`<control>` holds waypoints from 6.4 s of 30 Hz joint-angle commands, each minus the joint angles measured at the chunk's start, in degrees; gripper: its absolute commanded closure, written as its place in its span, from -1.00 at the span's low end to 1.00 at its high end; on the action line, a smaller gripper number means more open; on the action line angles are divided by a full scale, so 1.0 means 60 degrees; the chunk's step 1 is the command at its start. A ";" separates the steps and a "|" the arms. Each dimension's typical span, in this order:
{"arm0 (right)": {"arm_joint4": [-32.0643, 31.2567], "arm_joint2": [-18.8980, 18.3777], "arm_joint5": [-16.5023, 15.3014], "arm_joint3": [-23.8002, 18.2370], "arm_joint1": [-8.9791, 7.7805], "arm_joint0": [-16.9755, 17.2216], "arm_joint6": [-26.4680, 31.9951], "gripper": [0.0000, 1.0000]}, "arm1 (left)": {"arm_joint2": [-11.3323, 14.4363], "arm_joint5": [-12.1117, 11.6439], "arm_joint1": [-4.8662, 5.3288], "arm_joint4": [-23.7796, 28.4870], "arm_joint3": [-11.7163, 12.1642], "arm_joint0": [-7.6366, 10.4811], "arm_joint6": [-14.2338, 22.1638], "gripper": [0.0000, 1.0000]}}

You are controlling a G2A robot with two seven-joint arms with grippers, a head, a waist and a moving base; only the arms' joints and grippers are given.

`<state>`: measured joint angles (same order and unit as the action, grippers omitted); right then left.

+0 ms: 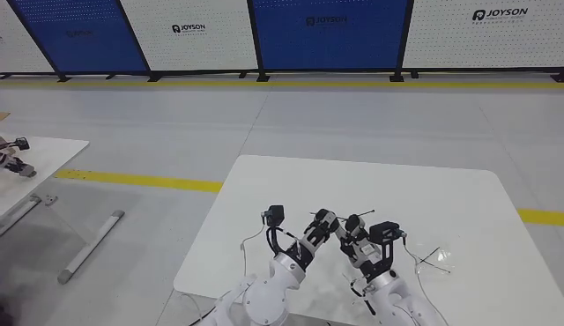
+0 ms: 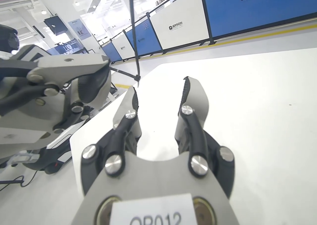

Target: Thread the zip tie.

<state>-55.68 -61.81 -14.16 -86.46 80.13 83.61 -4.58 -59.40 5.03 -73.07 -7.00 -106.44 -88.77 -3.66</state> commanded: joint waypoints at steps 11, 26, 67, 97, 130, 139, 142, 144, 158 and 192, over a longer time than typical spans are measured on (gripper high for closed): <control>0.0093 -0.0024 -0.0081 -0.0043 -0.0025 0.0024 -0.0133 0.38 | 0.0066 0.0027 -0.0027 -0.0159 0.0080 -0.0009 -0.0081 1.00; 0.0117 -0.0008 -0.0194 -0.0040 -0.0055 0.0028 -0.0216 1.00 | 0.0160 0.0109 -0.0089 -0.0192 0.0269 0.0106 -0.0190 1.00; -0.0032 -0.0030 -0.0364 -0.0023 -0.0160 0.0090 -0.0178 0.28 | 0.0049 -0.0345 -0.0134 0.0057 -0.0001 -0.0105 -0.0160 1.00; -0.0023 -0.0187 -0.0294 -0.0413 -0.0255 0.0304 -0.0398 0.74 | 0.0172 -0.0253 -0.0195 -0.0214 0.0225 -0.0029 -0.0258 1.00; -0.0075 0.0013 -0.0200 -0.0216 -0.0263 0.0157 -0.0378 1.00 | 0.0132 -0.0664 -0.0227 -0.0139 0.0076 -0.0180 -0.0300 1.00; -0.0098 0.0054 -0.0179 -0.0155 -0.0265 0.0107 -0.0334 1.00 | 0.0082 -0.0866 -0.0227 -0.0048 -0.0161 -0.0291 -0.0345 1.00; -0.0103 0.0060 -0.0182 -0.0145 -0.0268 0.0096 -0.0331 1.00 | 0.0084 -0.0894 -0.0223 -0.0067 -0.0280 -0.0348 -0.0333 1.00; -0.0108 0.0059 -0.0179 -0.0143 -0.0270 0.0099 -0.0341 1.00 | 0.0080 -0.0919 -0.0221 -0.0072 -0.0363 -0.0381 -0.0337 1.00; -0.0049 0.0028 -0.0209 -0.0027 -0.0286 0.0057 -0.0352 1.00 | 0.0031 -0.1135 -0.0192 -0.0206 -0.0815 -0.0653 -0.0339 1.00; 0.1728 -0.1429 -0.0886 -0.1196 -0.0774 0.1588 -0.2608 -1.00 | -0.0453 -0.0649 -0.0291 0.0948 0.0294 -0.0035 -0.0529 1.00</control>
<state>-45.96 -69.79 -19.48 -92.90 75.82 92.36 -19.26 -61.96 1.20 -74.81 -1.53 -104.82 -88.98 -6.81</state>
